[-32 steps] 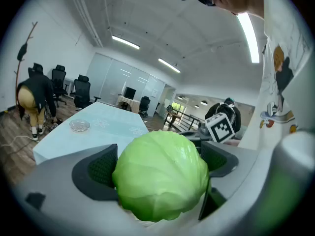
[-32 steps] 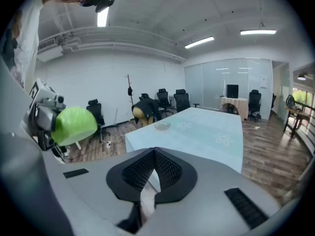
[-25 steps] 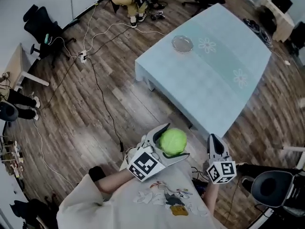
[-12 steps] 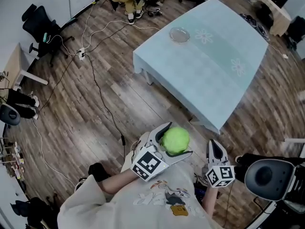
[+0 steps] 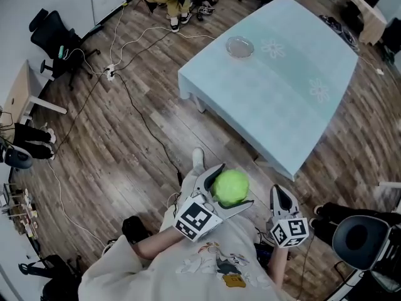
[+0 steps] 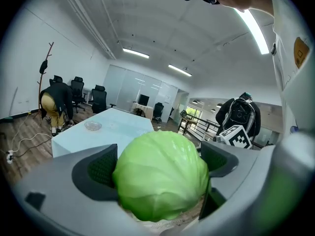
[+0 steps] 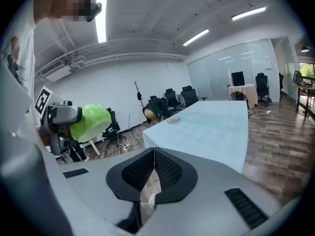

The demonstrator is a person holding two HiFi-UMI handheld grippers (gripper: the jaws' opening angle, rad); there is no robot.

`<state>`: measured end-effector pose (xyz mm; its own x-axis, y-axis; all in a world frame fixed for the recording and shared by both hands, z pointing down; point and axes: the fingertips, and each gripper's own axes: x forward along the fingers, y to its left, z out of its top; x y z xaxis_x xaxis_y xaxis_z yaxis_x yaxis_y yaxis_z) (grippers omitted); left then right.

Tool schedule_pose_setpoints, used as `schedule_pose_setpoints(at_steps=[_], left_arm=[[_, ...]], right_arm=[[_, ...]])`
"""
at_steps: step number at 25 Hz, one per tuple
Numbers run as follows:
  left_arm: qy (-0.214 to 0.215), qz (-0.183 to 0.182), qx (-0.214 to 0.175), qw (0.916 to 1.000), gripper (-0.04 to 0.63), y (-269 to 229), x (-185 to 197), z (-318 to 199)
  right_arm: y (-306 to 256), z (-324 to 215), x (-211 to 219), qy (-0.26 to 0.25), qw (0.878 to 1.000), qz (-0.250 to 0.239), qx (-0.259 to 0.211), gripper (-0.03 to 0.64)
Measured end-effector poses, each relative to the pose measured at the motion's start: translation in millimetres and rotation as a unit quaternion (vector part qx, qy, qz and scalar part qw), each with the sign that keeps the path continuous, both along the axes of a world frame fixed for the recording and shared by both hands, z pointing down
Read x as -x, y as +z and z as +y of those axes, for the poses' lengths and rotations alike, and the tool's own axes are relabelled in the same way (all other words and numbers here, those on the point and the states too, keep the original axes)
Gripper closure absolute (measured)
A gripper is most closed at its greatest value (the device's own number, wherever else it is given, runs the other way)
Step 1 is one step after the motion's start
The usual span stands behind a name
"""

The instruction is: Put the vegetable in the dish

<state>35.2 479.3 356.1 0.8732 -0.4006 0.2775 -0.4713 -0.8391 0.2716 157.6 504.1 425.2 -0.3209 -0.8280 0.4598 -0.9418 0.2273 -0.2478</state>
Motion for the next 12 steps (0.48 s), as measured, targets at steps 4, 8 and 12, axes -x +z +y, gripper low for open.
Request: schedule_pose_setpoints(at_steps=[4,8,12], left_arm=[[0.008,0.005,-0.009,0.9999,0.058,-0.9,5.8,-28.9],[0.004,0.012,-0.011,0.9999,0.058,-1.2,26.8,-74.1],[0.005,0.017,-0.016,0.9997,0.058,-7.7,46.9,-123.9]], right_arm=[[2.9,-23.0,6.3,0.008,1.000,0.001,0.007,0.595],[-0.5,-62.6,23.5,0.013,1.000,0.011,0.009,0.595],[-7.8,-112.4,42.8,0.017,1.000,0.016,0.005,0.595]])
